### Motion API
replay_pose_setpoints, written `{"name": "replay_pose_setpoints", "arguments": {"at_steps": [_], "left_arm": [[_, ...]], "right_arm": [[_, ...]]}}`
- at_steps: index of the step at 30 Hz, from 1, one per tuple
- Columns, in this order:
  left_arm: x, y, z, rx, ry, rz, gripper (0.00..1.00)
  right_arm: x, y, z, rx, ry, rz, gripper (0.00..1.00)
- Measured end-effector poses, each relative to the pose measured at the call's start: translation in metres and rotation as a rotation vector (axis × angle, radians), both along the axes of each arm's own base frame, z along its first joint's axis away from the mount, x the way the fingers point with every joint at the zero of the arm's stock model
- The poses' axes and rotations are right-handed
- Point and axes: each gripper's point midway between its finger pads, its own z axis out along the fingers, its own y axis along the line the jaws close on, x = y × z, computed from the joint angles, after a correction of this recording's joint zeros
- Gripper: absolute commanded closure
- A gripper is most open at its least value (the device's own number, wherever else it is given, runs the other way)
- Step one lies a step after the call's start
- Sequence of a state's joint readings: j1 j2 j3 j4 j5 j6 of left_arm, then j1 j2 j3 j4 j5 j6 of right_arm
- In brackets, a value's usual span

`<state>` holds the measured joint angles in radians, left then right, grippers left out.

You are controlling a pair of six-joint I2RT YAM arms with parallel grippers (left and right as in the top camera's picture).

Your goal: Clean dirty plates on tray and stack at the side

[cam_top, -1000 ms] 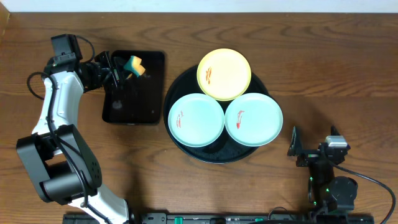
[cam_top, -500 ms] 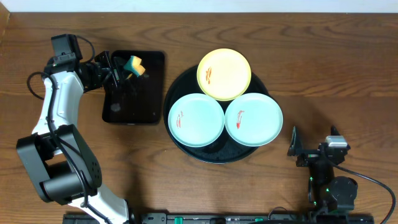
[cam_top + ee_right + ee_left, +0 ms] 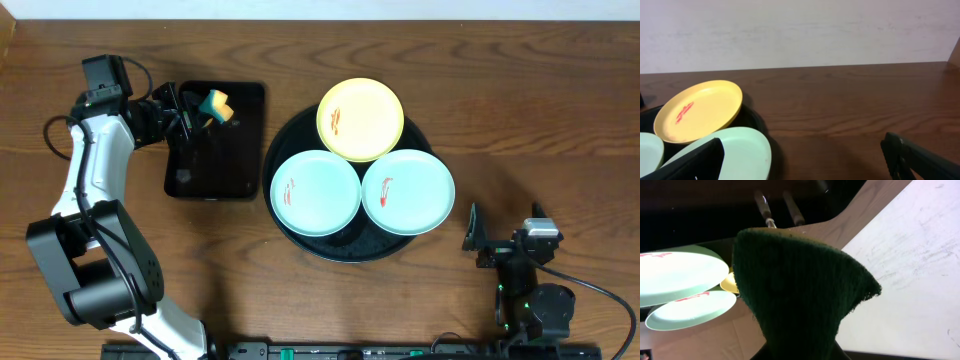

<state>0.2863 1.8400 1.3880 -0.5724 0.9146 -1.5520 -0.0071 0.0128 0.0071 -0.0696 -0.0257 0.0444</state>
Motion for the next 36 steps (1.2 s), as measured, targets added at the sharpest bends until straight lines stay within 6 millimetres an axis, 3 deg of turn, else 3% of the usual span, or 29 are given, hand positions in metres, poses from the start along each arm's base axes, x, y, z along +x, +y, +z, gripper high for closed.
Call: {"name": "replay_pose_setpoints", "arguments": {"at_steps": [17, 26, 36], "left_arm": [[0.001, 0.004, -0.004, 0.029, 0.006, 0.012, 0.93], [0.001, 0.043, -0.036, 0.398, 0.004, 0.009, 0.93], [0.018, 0.03, -0.035, 0.62, -0.166, -0.173, 0.93]], "right_arm": [[0.0, 0.0, 0.0, 0.0, 0.0, 0.0, 0.01], [0.0, 0.0, 0.0, 0.0, 0.0, 0.0, 0.01], [0.0, 0.0, 0.0, 0.0, 0.0, 0.0, 0.01]]}}
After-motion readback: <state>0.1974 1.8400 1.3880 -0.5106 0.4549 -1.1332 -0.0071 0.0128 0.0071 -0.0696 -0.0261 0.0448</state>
